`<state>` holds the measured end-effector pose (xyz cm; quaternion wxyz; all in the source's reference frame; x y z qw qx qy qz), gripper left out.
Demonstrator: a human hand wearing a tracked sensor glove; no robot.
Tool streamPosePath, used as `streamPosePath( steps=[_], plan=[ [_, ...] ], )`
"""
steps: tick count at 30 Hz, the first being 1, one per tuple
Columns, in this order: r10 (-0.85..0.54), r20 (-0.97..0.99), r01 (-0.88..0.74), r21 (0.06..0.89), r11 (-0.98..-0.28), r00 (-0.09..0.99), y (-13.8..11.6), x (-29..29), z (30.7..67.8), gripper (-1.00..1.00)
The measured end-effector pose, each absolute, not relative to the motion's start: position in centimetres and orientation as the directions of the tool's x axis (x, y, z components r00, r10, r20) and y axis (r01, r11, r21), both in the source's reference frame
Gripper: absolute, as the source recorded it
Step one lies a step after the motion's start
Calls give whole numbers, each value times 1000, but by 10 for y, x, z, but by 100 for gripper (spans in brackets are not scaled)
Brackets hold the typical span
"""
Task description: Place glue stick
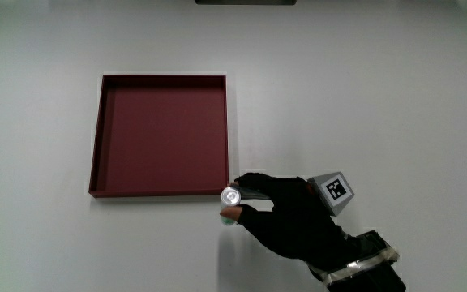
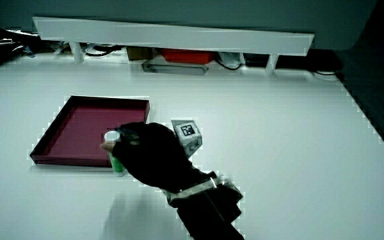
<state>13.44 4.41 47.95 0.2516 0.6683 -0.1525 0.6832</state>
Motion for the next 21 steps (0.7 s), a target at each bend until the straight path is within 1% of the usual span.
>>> streamPosePath(
  steps=[1,3,5,6,7,9,10,14,15,16,17,21],
  plan=[
    [159,987,-551,152,-820,35,47,135,483,0],
    [170,985,-557,153,-816,22,50,135,487,0],
    [194,980,-566,179,-805,34,55,135,494,0],
    [194,981,-567,171,-806,20,56,135,496,0],
    [209,977,-567,192,-801,35,59,136,500,0],
    [222,975,-571,200,-796,31,62,136,505,0],
    [225,973,-572,210,-793,45,63,137,510,0],
    [242,970,-579,217,-786,34,67,136,516,0],
    [248,968,-581,228,-781,47,68,137,517,0],
    [240,970,-580,220,-785,42,69,137,520,0],
    [266,964,-580,232,-781,28,70,138,523,0],
    [266,964,-578,227,-784,18,72,139,525,0]
  ],
)
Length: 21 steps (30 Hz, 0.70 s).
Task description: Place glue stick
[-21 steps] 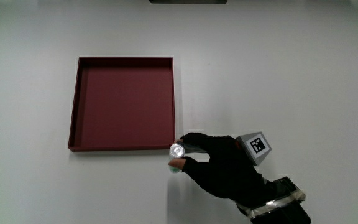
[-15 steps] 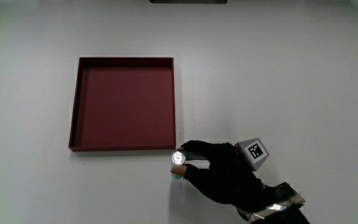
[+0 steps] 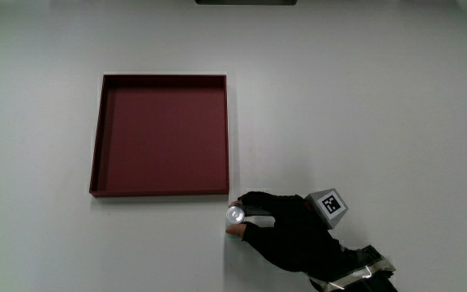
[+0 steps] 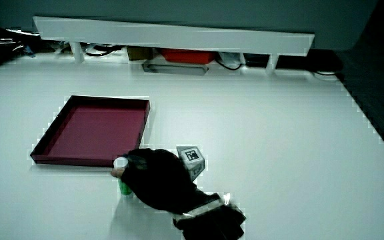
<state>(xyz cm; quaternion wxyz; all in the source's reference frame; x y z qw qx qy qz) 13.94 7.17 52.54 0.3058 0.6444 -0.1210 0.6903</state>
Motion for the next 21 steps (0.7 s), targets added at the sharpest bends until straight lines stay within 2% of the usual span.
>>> streamPosePath(
  steps=[7,21],
  plan=[
    [280,960,-583,224,-781,-6,74,141,529,0],
    [288,958,-579,239,-779,7,76,142,530,-44]
  ],
)
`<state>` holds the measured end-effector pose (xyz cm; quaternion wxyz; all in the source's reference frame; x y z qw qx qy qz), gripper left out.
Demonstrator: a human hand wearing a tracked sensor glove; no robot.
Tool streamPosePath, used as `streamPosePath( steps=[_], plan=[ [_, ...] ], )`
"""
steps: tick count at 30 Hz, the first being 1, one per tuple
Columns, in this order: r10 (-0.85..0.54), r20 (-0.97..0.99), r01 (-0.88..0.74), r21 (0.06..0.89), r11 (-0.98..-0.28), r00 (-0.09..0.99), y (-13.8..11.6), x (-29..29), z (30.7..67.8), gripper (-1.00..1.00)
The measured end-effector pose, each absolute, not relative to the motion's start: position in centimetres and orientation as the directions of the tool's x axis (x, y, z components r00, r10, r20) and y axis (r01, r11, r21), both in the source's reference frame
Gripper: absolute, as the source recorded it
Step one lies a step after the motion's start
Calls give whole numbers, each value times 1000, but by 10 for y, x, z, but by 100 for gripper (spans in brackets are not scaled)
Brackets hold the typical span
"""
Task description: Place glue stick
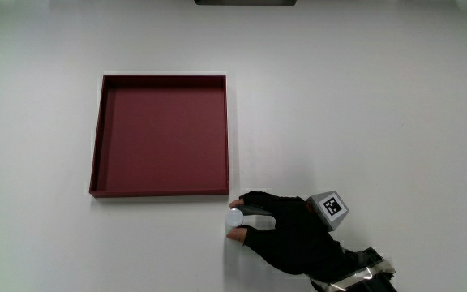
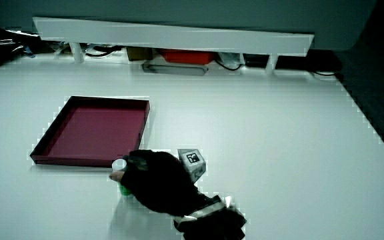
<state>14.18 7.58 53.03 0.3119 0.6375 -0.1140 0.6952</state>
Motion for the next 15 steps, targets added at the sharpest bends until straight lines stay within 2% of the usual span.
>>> streamPosePath(
  steps=[8,11,15],
  plan=[
    [290,957,-569,243,-786,8,75,147,530,-69],
    [338,940,-573,255,-779,-40,74,152,526,-78],
    [285,958,-572,223,-789,-19,68,162,522,-91]
  ],
)
